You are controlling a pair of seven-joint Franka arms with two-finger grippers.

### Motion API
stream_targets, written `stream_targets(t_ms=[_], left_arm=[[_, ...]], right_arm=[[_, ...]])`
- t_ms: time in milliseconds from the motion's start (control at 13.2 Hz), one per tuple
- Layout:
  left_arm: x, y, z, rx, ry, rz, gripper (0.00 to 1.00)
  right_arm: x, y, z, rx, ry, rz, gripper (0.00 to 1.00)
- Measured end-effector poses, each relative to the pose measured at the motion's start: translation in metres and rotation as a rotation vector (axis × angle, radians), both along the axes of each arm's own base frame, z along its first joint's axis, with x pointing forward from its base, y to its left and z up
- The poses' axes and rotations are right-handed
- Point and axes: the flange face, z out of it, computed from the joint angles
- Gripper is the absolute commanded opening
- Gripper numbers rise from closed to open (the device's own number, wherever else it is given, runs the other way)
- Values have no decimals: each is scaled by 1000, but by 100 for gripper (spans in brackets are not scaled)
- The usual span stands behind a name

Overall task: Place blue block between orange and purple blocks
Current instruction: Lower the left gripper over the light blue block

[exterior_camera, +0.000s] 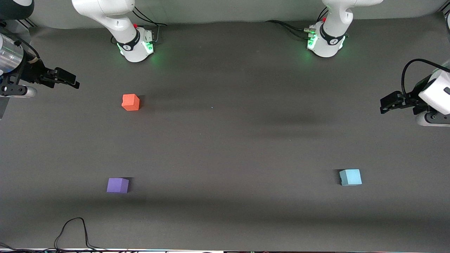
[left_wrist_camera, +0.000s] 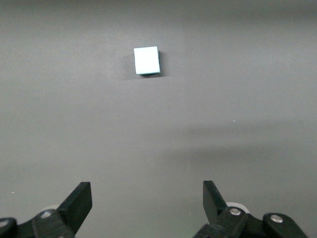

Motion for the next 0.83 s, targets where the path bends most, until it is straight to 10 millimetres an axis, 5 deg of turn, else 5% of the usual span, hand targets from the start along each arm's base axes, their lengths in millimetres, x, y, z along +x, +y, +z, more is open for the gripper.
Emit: stream_targets(t_ms=[832], left_arm=[[0,8,-2,-7,1,16,100]], right_arm=[[0,3,0,-1,0,6,100]])
